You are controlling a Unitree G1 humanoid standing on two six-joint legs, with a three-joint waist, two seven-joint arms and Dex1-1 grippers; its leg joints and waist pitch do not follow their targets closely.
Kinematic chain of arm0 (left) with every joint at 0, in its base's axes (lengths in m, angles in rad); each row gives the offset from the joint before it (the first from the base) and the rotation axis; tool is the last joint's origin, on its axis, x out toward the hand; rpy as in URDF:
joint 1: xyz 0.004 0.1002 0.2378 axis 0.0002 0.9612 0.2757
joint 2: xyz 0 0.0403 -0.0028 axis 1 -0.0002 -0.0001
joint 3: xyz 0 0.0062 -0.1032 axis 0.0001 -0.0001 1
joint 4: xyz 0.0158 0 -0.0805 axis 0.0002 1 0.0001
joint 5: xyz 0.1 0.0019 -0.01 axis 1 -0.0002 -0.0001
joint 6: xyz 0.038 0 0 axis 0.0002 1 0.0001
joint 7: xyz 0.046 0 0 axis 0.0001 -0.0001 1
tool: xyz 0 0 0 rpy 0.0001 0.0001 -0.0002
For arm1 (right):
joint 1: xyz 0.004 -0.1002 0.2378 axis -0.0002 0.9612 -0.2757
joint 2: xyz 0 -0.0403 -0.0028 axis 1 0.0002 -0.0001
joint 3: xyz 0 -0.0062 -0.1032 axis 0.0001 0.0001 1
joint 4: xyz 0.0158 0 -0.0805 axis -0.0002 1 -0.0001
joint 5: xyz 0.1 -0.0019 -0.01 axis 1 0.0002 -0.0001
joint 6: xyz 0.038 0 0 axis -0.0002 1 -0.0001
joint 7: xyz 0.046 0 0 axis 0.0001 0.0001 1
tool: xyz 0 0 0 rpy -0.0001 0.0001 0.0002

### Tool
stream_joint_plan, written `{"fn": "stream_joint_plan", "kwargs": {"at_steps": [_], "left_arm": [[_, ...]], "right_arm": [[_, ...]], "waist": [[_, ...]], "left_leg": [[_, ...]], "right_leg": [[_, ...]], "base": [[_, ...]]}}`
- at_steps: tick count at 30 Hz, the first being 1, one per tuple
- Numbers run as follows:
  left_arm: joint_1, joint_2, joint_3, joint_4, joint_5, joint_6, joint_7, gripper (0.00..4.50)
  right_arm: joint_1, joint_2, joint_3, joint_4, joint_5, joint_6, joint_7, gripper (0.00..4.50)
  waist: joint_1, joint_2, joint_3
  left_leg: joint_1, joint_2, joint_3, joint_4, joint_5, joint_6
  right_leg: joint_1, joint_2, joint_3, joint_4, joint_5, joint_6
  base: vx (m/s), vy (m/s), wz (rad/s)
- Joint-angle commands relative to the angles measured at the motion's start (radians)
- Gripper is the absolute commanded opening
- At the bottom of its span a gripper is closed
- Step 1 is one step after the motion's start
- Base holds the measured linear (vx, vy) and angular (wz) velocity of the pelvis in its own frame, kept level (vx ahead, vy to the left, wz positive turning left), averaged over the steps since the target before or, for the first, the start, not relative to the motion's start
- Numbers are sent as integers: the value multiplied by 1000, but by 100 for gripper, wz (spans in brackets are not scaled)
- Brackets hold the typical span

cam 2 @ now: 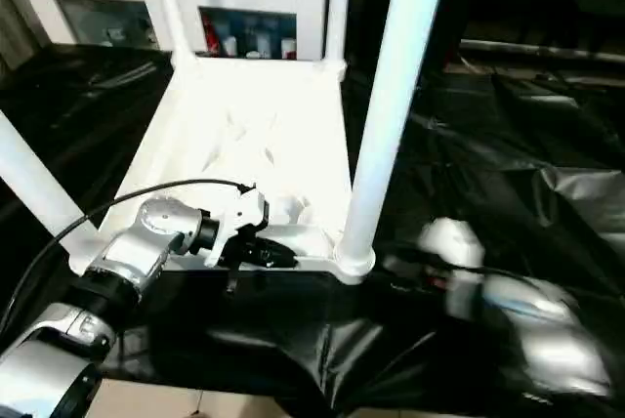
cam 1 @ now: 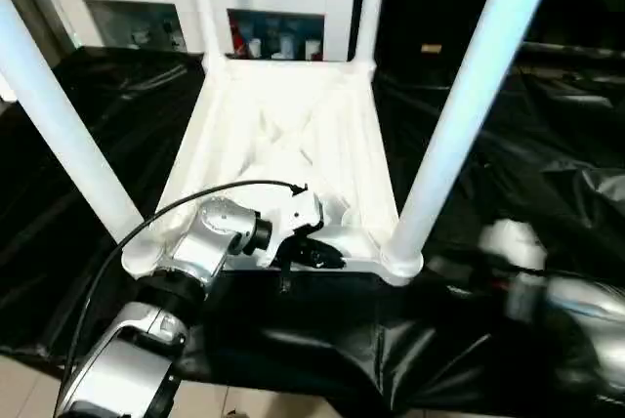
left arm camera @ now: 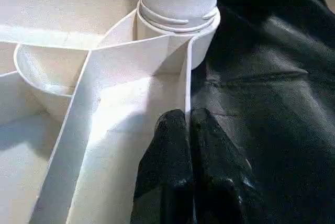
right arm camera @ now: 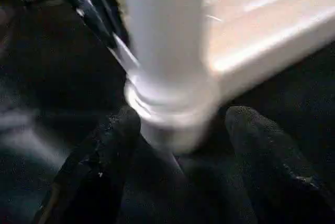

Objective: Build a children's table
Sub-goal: Rotate leg to tighten, then flip table

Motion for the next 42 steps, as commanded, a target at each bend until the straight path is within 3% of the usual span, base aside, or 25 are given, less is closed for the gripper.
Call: {"fn": "stream_joint_plan", "kwargs": {"at_steps": [1,7,14,17,18,22,24,25,27,28,30,31,33,36,38,40,42], "left_arm": [[34,-4,-38,25,5,14,-36,0],[59,11,-48,-12,-16,6,-82,0],[78,26,-57,-49,-22,-25,-96,0],[80,20,-42,-72,-29,-33,-64,0],[82,17,-36,-86,-37,-24,-64,28],[113,17,0,-192,-96,46,-67,47],[125,13,41,-234,-128,49,-29,70],[128,12,54,-245,-138,53,-18,76],[134,-3,133,-277,-169,42,91,107],[135,-39,225,-270,-155,-43,300,107],[142,-75,306,-245,-93,-104,571,127],[146,-79,313,-246,-77,-100,611,127],[195,-142,375,-280,-73,-146,770,158],[242,-200,417,-338,-103,-142,851,172],[293,-212,422,-394,-67,-148,911,201],[332,-214,420,-458,9,-97,1013,212],[390,-216,396,-540,-5,-53,982,237]], "right_arm": [[8,-21,-36,-36,31,13,13,297],[36,-24,-114,-89,110,63,-26,297],[54,18,-87,-130,99,79,-78,297],[55,42,-89,-127,92,75,-126,297],[56,49,-94,-129,94,79,-139,302],[56,87,-126,-130,76,64,-235,304],[43,114,-155,-126,77,78,-313,304],[40,120,-162,-125,76,81,-334,304],[31,149,-189,-130,71,98,-423,304],[25,186,-220,-147,85,137,-515,304],[23,231,-241,-173,87,170,-615,304],[24,236,-241,-177,83,175,-630,304],[35,273,-233,-212,5,202,-763,304],[47,299,-208,-253,-49,226,-825,304],[58,329,-167,-285,-69,192,-825,320],[56,356,-146,-300,-47,193,-823,337],[49,364,-123,-298,-44,190,-817,351]], "waist": [[-3,-23,-34],[-2,-23,-33],[2,-23,-35],[0,-27,-34],[-1,-26,-36],[-6,-31,-35],[-7,-27,-40],[-10,-30,-40],[-12,-32,-44],[-18,-40,-44],[-24,-44,-44],[-25,-44,-41],[-34,-44,-34],[-39,-40,-32],[-37,-41,-32],[-36,-36,-31],[-36,-45,-29]], "left_leg": [[-5,36,-12,-57,-163,131],[-4,38,-11,-55,-158,127],[-1,38,-9,-52,-128,131],[0,37,-9,-53,-138,122],[0,37,-10,-53,-138,118],[-2,35,-9,-52,-120,119],[2,37,-9,-49,-87,120],[1,37,-9,-49,-74,121],[-4,34,-8,-41,-33,136],[-12,32,-9,-35,-25,148],[-15,29,-9,-30,-30,160],[-16,30,-10,-32,-40,160],[-16,30,-10,-34,-86,124],[-14,33,-11,-40,-131,85],[-14,33,-13,-42,-156,76],[-15,37,-16,-45,-167,73],[-18,36,-16,-46,-155,74]], "right_leg": [[41,-44,31,-66,-88,-247],[38,-46,29,-68,-133,-234],[37,-42,30,-59,-66,-248],[36,-44,31,-62,-90,-241],[37,-44,31,-60,-91,-241],[37,-44,33,-57,-73,-250],[36,-41,34,-49,-10,-262],[36,-40,34,-46,17,-268],[41,-38,34,-35,108,-288],[44,-36,33,-31,147,-293],[43,-35,31,-31,154,-284],[41,-35,31,-34,129,-276],[38,-31,29,-45,9,-235],[33,-29,32,-53,-79,-206],[30,-30,33,-56,-101,-187],[29,-31,32,-55,-101,-173],[30,-34,33,-53,-84,-175]], "base": [[0,0,0],[0,0,0],[0,0,0],[0,0,0],[0,0,0],[0,0,0],[0,0,0],[0,0,0],[0,0,0],[0,0,0],[0,0,0],[0,0,0],[0,0,0],[0,0,0],[0,0,0],[0,0,0],[0,0,0]]}}
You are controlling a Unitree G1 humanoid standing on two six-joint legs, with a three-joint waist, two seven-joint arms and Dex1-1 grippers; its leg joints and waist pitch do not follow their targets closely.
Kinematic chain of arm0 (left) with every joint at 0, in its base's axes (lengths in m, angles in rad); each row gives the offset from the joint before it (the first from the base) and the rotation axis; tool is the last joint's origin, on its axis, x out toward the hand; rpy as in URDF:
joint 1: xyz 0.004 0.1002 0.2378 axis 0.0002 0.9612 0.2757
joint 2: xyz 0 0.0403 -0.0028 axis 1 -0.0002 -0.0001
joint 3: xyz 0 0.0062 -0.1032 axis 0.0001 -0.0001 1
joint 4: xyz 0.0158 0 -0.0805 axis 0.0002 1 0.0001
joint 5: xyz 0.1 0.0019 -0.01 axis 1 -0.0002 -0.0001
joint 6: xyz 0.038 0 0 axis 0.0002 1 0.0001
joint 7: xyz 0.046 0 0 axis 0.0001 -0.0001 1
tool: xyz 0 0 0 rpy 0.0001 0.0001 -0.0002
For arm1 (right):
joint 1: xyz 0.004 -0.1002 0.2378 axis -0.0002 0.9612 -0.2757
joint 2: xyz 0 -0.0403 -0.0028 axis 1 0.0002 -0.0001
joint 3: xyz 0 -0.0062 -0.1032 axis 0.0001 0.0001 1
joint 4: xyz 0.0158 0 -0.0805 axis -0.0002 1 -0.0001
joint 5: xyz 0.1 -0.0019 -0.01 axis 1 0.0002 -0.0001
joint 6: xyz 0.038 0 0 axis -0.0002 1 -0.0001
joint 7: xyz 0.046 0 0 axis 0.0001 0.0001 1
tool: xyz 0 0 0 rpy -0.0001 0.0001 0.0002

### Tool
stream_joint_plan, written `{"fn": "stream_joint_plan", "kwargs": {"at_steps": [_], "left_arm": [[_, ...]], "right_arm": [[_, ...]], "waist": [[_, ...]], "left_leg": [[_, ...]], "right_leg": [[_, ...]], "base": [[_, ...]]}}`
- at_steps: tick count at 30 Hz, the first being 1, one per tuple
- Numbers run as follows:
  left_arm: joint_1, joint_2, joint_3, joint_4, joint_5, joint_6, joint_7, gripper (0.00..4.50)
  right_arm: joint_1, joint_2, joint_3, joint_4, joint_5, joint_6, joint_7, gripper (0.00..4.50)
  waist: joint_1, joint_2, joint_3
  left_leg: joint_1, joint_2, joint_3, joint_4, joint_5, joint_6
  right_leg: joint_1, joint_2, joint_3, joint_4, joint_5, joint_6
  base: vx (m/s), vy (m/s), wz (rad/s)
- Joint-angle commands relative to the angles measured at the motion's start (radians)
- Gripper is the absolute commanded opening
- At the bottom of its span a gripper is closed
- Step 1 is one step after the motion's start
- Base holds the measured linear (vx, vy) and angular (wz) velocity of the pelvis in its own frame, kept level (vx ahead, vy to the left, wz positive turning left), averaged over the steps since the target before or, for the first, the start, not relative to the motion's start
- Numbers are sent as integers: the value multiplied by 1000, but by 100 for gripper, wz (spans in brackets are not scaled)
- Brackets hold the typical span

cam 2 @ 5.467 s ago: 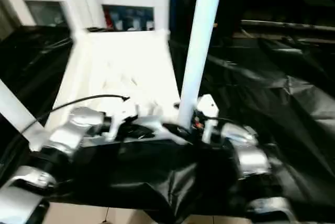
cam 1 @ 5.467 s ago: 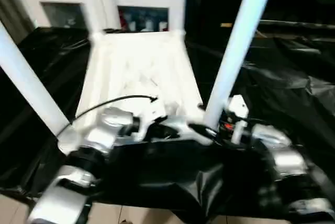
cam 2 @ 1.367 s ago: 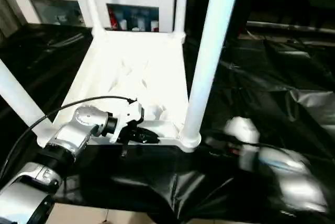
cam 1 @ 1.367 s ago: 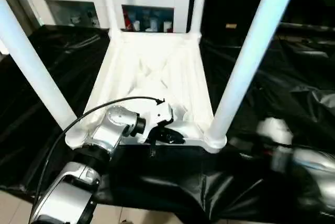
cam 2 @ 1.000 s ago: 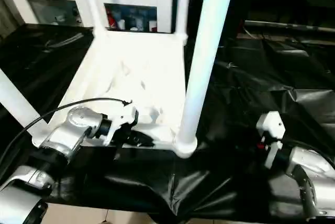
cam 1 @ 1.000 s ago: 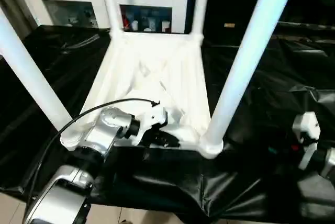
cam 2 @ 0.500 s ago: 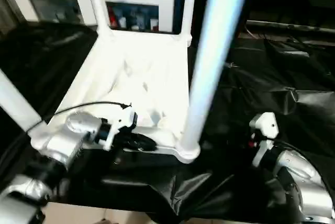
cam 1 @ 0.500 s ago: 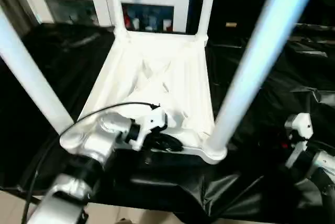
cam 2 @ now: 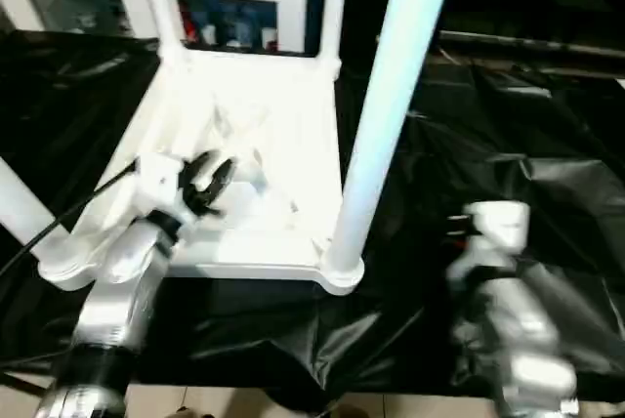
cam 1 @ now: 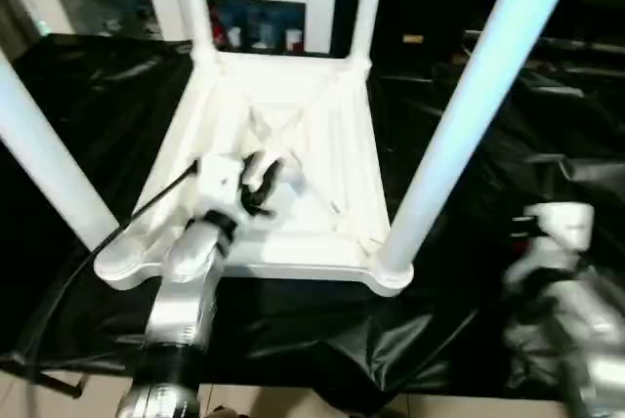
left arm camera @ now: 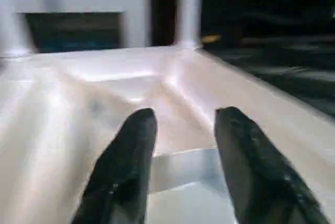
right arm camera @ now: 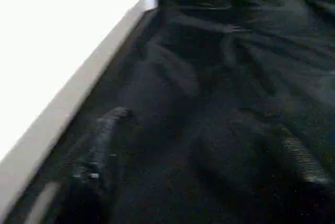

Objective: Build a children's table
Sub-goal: Flip table

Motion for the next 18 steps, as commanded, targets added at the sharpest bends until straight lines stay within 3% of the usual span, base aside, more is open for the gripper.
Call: {"fn": "stream_joint_plan", "kwargs": {"at_steps": [1,2,3,4,5,6,9,10,11,12,14,15,16,17,18], "left_arm": [[43,4,-19,-70,19,24,9,237],[54,6,-18,-74,14,19,9,252],[68,11,-7,-75,1,-2,14,258],[72,8,-1,-77,-7,-15,15,267],[77,5,7,-85,-17,-28,19,277],[75,4,10,-104,-13,-20,43,287],[58,7,25,-107,13,-35,111,304],[54,15,26,-109,17,-35,113,313],[55,19,25,-126,-11,3,83,325],[62,8,24,-142,-41,47,66,325],[74,-5,15,-150,-61,67,55,341],[74,-5,15,-150,-61,67,55,353],[84,-7,12,-152,-69,63,69,367],[88,-3,19,-158,-79,75,73,372],[102,-1,27,-168,-94,81,76,382]], "right_arm": [[-16,4,19,-6,7,-10,-1,351],[-21,10,28,1,1,-13,-6,377],[-30,24,47,15,-18,-19,-25,382],[-35,26,51,25,-29,-25,-33,383],[-40,31,56,28,-48,-25,-47,389],[-57,34,59,41,-67,-28,-62,403],[-99,38,78,116,-134,-92,-95,416],[-108,33,101,128,-168,-121,-106,416],[-113,38,108,118,-149,-99,-90,416],[-113,43,111,111,-130,-84,-76,416],[-114,53,118,108,-104,-60,-59,416],[-114,53,118,108,-104,-60,-59,416],[-116,66,120,115,-104,-60,-70,416],[-117,78,121,114,-107,-59,-84,416],[-111,92,116,114,-107,-56,-102,416]], "waist": [[6,-17,-49],[11,-5,-49],[11,-1,-49],[11,13,-49],[11,13,-49],[21,20,-50],[30,22,-50],[30,16,-50],[28,-10,-50],[35,0,-51],[34,-16,-50],[37,-9,-51],[35,-11,-51],[33,-29,-52],[35,-18,-52]], "left_leg": [[2,28,-13,-66,-149,80],[3,28,-14,-66,-144,79],[4,26,-13,-66,-137,79],[5,25,-13,-67,-139,67],[5,25,-13,-67,-139,67],[8,24,-14,-66,-141,51],[9,21,-12,-65,-157,39],[7,21,-12,-64,-156,40],[5,18,-9,-63,-147,46],[7,22,-12,-65,-129,52],[6,23,-9,-63,-117,65],[6,23,-11,-63,-111,67],[9,24,-10,-62,-104,70],[6,23,-8,-61,-97,74],[9,24,-10,-63,-94,69]], "right_leg": [[45,-34,33,-74,-84,-179],[45,-36,34,-71,-76,-182],[43,-32,35,-71,-55,-182],[41,-29,33,-74,-29,-184],[41,-29,33,-74,-29,-184],[44,-28,33,-68,15,-193],[46,-31,33,-66,15,-203],[47,-31,33,-66,11,-199],[50,-29,34,-67,-1,-187],[50,-33,36,-60,-9,-186],[47,-33,36,-61,-13,-185],[48,-35,36,-56,-8,-185],[44,-32,36,-59,3,-182],[46,-31,36,-57,9,-178],[43,-34,37,-55,7,-178]], "base": [[0,0,0],[0,0,0],[0,0,0],[0,0,0],[0,0,0],[0,0,0],[0,0,0],[0,0,0],[0,0,0],[0,0,0],[0,0,0],[0,0,0],[0,0,0],[0,0,0],[0,0,0]]}}
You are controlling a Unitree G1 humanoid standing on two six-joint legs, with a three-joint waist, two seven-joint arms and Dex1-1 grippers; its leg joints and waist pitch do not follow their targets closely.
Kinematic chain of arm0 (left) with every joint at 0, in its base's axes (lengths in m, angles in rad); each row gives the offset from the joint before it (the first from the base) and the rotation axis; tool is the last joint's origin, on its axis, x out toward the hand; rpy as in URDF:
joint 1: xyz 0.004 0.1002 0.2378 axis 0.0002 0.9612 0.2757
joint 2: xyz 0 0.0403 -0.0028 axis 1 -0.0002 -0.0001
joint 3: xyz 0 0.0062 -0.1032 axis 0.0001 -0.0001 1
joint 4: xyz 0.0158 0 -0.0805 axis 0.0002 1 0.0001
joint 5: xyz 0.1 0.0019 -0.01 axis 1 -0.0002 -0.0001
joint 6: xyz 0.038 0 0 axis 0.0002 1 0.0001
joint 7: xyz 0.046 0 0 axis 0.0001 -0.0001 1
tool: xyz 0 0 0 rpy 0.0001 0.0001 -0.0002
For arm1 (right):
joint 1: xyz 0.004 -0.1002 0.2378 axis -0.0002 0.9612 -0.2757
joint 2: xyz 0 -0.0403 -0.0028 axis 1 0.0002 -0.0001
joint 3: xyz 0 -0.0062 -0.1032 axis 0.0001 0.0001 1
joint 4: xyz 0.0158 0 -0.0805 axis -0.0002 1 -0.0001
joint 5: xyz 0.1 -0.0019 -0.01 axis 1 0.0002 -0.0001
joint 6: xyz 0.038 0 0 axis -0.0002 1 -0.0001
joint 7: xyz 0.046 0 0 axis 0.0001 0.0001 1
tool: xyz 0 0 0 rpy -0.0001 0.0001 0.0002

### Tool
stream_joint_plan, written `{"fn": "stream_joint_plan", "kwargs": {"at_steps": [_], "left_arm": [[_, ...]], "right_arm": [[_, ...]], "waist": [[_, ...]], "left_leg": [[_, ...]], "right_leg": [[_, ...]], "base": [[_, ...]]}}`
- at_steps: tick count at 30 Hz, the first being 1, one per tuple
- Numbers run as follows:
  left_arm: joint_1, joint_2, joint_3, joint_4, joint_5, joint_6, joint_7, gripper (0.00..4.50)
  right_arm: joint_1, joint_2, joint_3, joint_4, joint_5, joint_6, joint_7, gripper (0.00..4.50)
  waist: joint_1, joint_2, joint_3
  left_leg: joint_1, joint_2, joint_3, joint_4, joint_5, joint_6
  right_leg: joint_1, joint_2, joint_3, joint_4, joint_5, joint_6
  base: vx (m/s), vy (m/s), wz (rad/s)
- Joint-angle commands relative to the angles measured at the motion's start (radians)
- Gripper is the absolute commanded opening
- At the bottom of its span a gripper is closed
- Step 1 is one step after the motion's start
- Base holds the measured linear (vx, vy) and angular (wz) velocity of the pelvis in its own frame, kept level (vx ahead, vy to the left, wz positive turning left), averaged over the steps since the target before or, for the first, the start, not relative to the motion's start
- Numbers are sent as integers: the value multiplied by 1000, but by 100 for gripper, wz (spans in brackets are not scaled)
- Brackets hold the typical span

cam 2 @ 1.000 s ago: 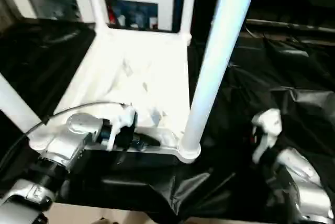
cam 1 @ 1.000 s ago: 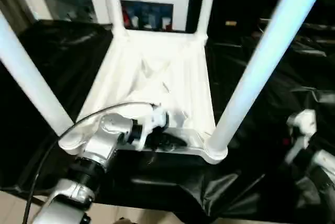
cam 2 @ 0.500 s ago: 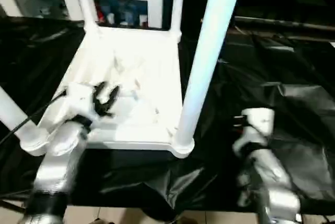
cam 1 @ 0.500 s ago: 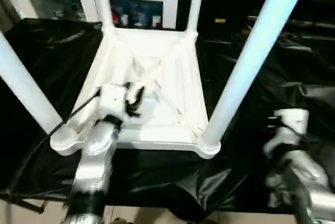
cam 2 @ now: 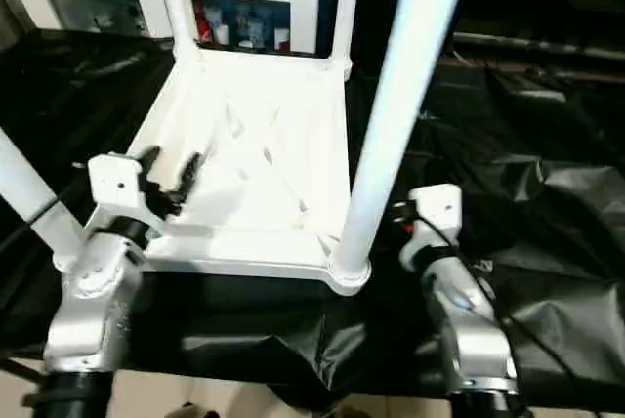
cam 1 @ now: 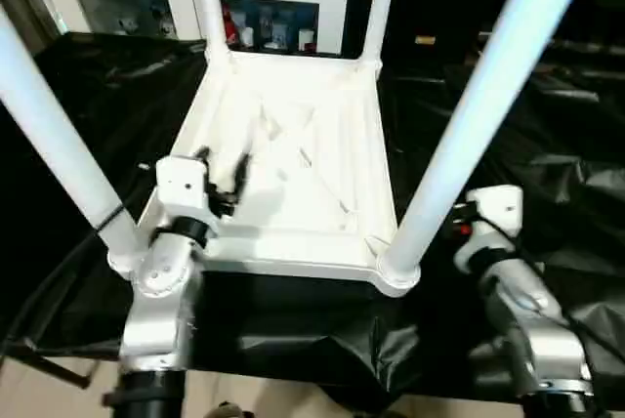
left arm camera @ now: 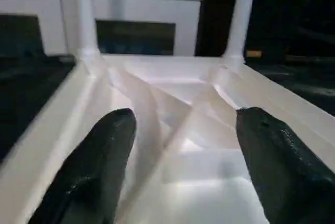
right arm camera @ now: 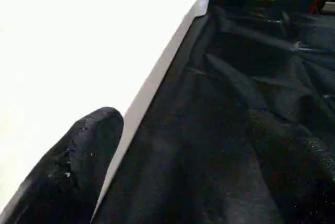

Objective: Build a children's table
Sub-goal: Flip table

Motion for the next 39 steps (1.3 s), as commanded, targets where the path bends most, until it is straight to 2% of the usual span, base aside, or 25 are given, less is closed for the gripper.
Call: {"fn": "stream_joint_plan", "kwargs": {"at_steps": [1,3,4,6,17,19,20,21,22,23,24,25,26,27,28,29,30,31,32,33,34,35,36,37,39], "left_arm": [[20,3,8,-25,-22,18,6,382],[50,12,26,-41,-43,38,6,407],[58,22,24,-45,-46,40,-11,407],[71,36,20,-47,-67,47,-52,421],[111,58,-38,-40,-20,4,-38,447],[120,52,-43,-48,-35,0,-52,447],[124,48,-46,-55,-40,6,-55,447],[133,42,-51,-64,-46,11,-59,447],[139,41,-58,-68,-42,2,-61,447],[148,41,-67,-75,-34,-14,-58,447],[158,46,-80,-84,-8,-16,-42,447],[177,44,-89,-94,7,-37,-28,447],[184,42,-92,-97,12,-45,-23,447],[209,29,-88,-109,14,-44,5,447],[224,22,-90,-121,9,-38,11,447],[237,16,-92,-133,4,-31,15,447],[237,16,-92,-133,4,-31,15,447],[271,2,-95,-169,-8,-26,18,447],[284,-6,-92,-183,-16,-23,21,447],[295,-10,-93,-192,-18,-23,25,447],[305,-13,-93,-199,-18,-23,34,447],[311,-15,-94,-202,-16,-26,40,447],[320,-15,-94,-208,-13,-31,49,447],[328,-16,-92,-211,-7,-33,62,447],[341,-14,-82,-214,7,-38,87,447]], "right_arm": [[1,7,-9,-1,5,11,-26,416],[24,22,-12,-9,9,-8,-35,416],[33,22,-13,-15,12,-15,-30,416],[52,21,-23,-32,44,-29,-2,433],[125,-7,-35,-79,46,-35,11,450],[150,-14,-23,-100,47,-45,30,450],[159,-20,-17,-104,40,-43,33,450],[175,-28,-9,-110,31,-32,37,450],[183,-30,-9,-117,28,-15,30,450],[187,-30,-13,-125,27,-1,24,450],[188,-30,-19,-132,29,2,23,450],[186,-29,-28,-133,40,1,27,450],[186,-29,-31,-132,46,0,30,450],[178,-27,-44,-113,47,-18,22,450],[174,-33,-45,-107,44,-20,23,450],[171,-41,-45,-102,42,-21,25,450],[171,-41,-45,-102,42,-21,25,450],[158,-58,-59,-95,57,-14,31,450],[151,-65,-67,-90,66,-11,34,450],[145,-74,-72,-83,68,-15,40,450],[143,-82,-75,-80,65,-16,45,450],[142,-89,-79,-76,64,-17,49,450],[141,-96,-87,-73,63,-19,55,450],[140,-104,-97,-67,66,-21,61,450],[139,-133,-109,-56,68,-33,85,450]], "waist": [[1,0,-55],[-4,15,-55],[-6,8,-56],[-3,27,-55],[-7,30,-53],[-5,33,-56],[-2,28,-56],[2,23,-56],[5,5,-53],[22,6,-51],[60,-4,-46],[51,-20,-38],[30,12,-40],[-10,33,-44],[-15,35,-47],[-26,34,-48],[-64,58,-48],[-66,63,-46],[-79,59,-46],[-88,41,-59],[-86,32,-67],[-81,18,-72],[-40,-17,-58],[-31,-40,-59],[-13,-40,-47]], "left_leg": [[9,25,-10,-65,-100,70],[12,24,-11,-66,-112,49],[11,23,-10,-65,-116,47],[14,22,-13,-68,-151,35],[8,20,-14,-70,-201,22],[2,14,-9,-65,-203,46],[-7,8,-4,-57,-198,98],[39,5,35,-12,-278,38],[11,-8,25,3,-295,37],[-1,-16,10,29,-299,43],[-30,-15,-53,95,-236,61],[-45,-19,-73,82,-211,48],[-14,-9,-67,-22,-142,14],[12,15,-94,-81,-161,78],[42,33,-96,-77,-182,67],[44,48,-107,-86,-201,32],[46,120,-168,-123,-121,-46],[50,151,-176,-134,-97,-39],[45,169,-185,-129,-26,36],[56,159,-181,-97,83,170],[62,137,-173,-73,143,247],[50,105,-151,-46,181,303],[-34,-21,-55,-6,27,252],[-30,-21,-47,-7,-50,199],[-17,1,-52,-42,-178,82]], "right_leg": [[42,-33,36,-59,4,-179],[42,-28,35,-59,34,-177],[44,-27,35,-59,41,-175],[43,-29,36,-60,35,-173],[46,-28,37,-72,-57,-157],[49,-40,43,-75,-66,-154],[54,-61,55,-84,-88,-161],[13,-41,123,-106,-210,-169],[44,-53,156,-115,-262,-172],[60,-83,198,-134,-330,-171],[86,-143,305,-167,-466,-176],[90,-106,303,-153,-444,-182],[45,7,208,-108,-318,-167],[8,65,95,-37,-140,-153],[-8,57,80,-31,-96,-148],[0,52,69,-24,-58,-141],[10,41,21,7,-18,-115],[-5,33,9,20,-39,-108],[-4,16,-7,46,-84,-81],[-3,-6,-2,34,-89,-74],[-1,-22,10,19,-51,-92],[14,-42,23,-9,19,-130],[66,-89,51,-87,54,-192],[65,-91,57,-99,-69,-152],[54,-62,54,-107,-419,-45]], "base": [[0,0,0],[0,0,0],[0,0,0],[0,0,0],[0,0,0],[0,0,0],[0,0,0],[0,0,0],[-1,57,-42],[11,107,-65],[11,107,-65],[2,156,-69],[1,166,-63],[1,166,-63],[22,157,-7],[8,141,14],[8,141,14],[-10,65,3],[0,0,0],[0,0,0],[-30,-60,-5],[-66,-94,-7],[-66,-94,-7],[-95,-111,-5],[-78,-115,-4]]}}
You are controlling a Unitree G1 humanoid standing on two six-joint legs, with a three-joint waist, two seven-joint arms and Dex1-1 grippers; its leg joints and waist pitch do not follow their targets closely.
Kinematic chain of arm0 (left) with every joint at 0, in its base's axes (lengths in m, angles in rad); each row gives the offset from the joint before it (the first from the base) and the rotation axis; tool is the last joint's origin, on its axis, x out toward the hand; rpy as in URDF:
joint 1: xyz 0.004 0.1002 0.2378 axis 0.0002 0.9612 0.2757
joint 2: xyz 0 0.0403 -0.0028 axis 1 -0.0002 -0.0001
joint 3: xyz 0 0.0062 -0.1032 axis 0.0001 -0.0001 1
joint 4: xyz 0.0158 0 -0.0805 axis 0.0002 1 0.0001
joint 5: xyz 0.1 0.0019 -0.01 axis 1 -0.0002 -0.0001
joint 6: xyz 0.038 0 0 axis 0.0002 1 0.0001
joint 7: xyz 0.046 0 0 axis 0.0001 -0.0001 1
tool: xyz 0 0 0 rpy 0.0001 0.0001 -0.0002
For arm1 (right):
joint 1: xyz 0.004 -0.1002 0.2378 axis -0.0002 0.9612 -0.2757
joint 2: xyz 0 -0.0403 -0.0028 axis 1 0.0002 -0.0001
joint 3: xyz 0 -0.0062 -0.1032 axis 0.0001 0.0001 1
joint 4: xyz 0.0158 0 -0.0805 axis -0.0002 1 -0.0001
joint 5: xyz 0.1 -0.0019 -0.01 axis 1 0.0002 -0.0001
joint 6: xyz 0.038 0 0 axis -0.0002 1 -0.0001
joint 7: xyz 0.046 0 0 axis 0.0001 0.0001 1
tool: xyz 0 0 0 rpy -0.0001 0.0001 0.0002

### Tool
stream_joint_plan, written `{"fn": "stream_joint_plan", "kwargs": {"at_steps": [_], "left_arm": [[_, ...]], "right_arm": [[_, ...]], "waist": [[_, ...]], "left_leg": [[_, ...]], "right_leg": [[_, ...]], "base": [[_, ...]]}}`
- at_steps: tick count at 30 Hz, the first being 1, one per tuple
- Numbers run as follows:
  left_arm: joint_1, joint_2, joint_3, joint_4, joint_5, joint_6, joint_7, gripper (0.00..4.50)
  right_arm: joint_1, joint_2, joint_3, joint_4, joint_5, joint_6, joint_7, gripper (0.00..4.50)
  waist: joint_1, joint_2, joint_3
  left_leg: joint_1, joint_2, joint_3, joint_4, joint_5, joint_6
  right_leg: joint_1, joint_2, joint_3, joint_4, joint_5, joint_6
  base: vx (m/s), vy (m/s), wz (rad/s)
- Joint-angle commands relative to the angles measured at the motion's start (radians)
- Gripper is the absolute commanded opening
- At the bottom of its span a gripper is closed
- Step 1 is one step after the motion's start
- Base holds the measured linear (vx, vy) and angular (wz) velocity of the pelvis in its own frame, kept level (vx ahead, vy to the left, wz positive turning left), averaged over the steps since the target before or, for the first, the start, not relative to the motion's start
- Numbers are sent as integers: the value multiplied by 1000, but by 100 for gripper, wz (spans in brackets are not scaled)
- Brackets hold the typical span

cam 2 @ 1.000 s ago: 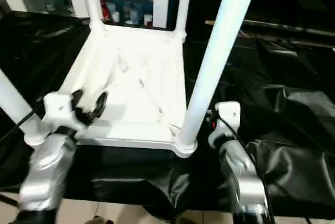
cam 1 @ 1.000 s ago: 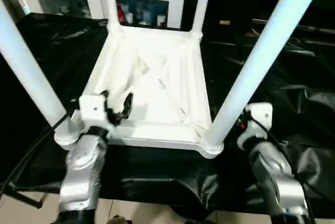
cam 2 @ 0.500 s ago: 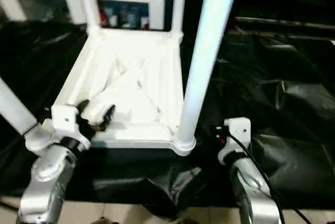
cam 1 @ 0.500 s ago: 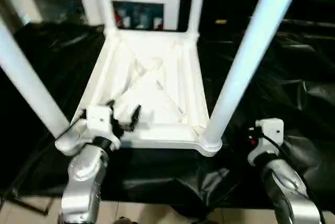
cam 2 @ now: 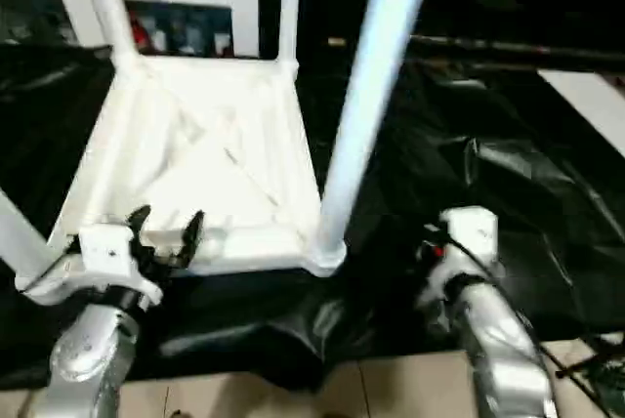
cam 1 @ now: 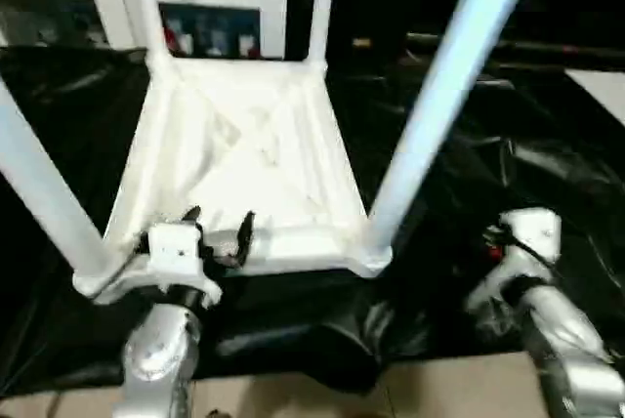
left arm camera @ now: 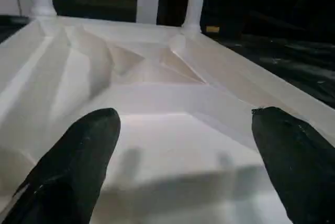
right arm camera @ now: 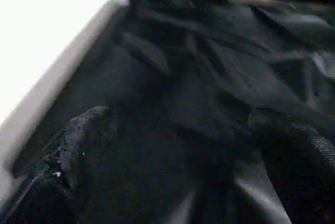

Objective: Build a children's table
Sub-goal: Flip table

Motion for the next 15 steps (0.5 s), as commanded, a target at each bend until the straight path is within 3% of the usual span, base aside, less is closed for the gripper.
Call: {"fn": "stream_joint_plan", "kwargs": {"at_steps": [1,2,4,6,7,8,9,10,12,13,14,15], "left_arm": [[10,9,16,-18,19,-6,28,447],[12,10,18,-19,19,-7,30,447],[35,18,35,-33,18,-22,27,447],[61,31,45,-50,-2,-49,4,447],[87,56,43,-69,-28,-78,-40,447],[97,69,41,-77,-39,-80,-60,447],[136,130,38,-115,-106,-50,-166,447],[142,142,38,-122,-119,-43,-186,447],[184,202,44,-186,-221,44,-294,447],[226,254,43,-233,-282,123,-368,447],[226,254,43,-233,-282,123,-368,447],[276,317,41,-275,-335,191,-438,447]], "right_arm": [[-9,-22,-12,0,20,-9,37,450],[-9,-27,-13,0,25,-8,46,450],[9,-64,1,-22,69,22,135,450],[38,-106,38,-52,95,55,230,450],[62,-135,67,-71,104,59,301,450],[71,-144,77,-79,111,62,327,450],[101,-165,101,-116,145,63,406,450],[105,-168,104,-121,150,62,417,450],[116,-173,104,-139,191,87,451,450],[122,-182,104,-143,201,94,467,450],[122,-182,104,-143,201,94,467,450],[128,-197,104,-144,203,93,484,450]], "waist": [[20,-13,-25],[18,-15,-21],[24,-7,-18],[26,-7,-14],[32,-1,-17],[33,0,-17],[32,2,-17],[37,6,-16],[36,7,-19],[35,11,-19],[38,13,-18],[33,13,-21]], "left_leg": [[0,39,-6,-67,-177,35],[1,42,-6,-72,-198,26],[10,51,-11,-85,-249,5],[11,61,-16,-95,-271,5],[13,65,-17,-94,-266,14],[12,66,-17,-96,-260,19],[13,69,-17,-99,-255,26],[15,70,-17,-101,-252,29],[17,70,-18,-100,-240,28],[19,70,-16,-100,-235,18],[22,70,-15,-101,-230,19],[21,68,-12,-99,-203,20]], "right_leg": [[28,-88,57,-126,-420,-31],[24,-82,56,-129,-447,-22],[18,-74,50,-131,-458,-19],[22,-71,49,-125,-397,-42],[27,-72,51,-118,-306,-71],[28,-72,52,-115,-274,-82],[27,-70,52,-110,-221,-105],[28,-71,52,-105,-188,-121],[31,-73,54,-95,-147,-140],[31,-72,54,-88,-113,-166],[28,-69,53,-89,-99,-173],[34,-68,53,-83,-47,-183]], "base": [[-63,-95,-1],[-59,-65,1],[-29,-33,1],[0,0,0],[0,0,0],[0,0,0],[0,0,0],[0,0,0],[0,0,0],[0,0,0],[0,0,0],[0,0,0]]}}
